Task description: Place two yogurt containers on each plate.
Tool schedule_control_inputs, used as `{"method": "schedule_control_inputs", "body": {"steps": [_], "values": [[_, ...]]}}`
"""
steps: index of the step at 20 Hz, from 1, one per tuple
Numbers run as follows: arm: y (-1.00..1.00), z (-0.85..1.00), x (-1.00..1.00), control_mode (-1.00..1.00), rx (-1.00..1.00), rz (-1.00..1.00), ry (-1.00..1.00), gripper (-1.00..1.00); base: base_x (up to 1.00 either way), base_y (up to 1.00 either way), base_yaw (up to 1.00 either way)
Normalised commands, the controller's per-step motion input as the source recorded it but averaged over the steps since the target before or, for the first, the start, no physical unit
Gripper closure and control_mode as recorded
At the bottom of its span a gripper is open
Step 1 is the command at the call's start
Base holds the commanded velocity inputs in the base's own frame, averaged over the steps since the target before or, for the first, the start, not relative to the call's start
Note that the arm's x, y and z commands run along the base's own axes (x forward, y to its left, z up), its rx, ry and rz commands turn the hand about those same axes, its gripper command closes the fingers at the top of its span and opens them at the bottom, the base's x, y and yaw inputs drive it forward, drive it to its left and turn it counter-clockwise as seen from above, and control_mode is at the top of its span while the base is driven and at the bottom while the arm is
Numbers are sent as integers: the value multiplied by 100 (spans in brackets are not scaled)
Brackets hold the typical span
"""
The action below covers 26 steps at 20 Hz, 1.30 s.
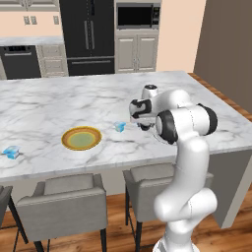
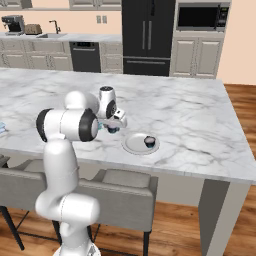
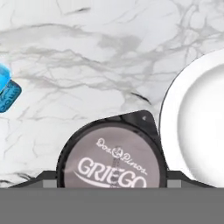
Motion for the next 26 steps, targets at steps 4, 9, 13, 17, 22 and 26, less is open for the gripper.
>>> {"method": "schedule_control_inputs", "body": {"steps": [4,9,13,17,22,26], "values": [[-84,0,10,-100,0,-11,15,100,0,0,0],[-56,-7,0,-100,0,-2,16,100,0,0,0],[-53,-26,0,-100,0,0,15,100,0,0,0],[-38,-31,1,-100,0,0,19,100,0,0,0],[-4,-23,12,-100,0,0,7,100,0,0,0],[-5,-33,21,-100,0,0,5,100,0,0,0]]}}
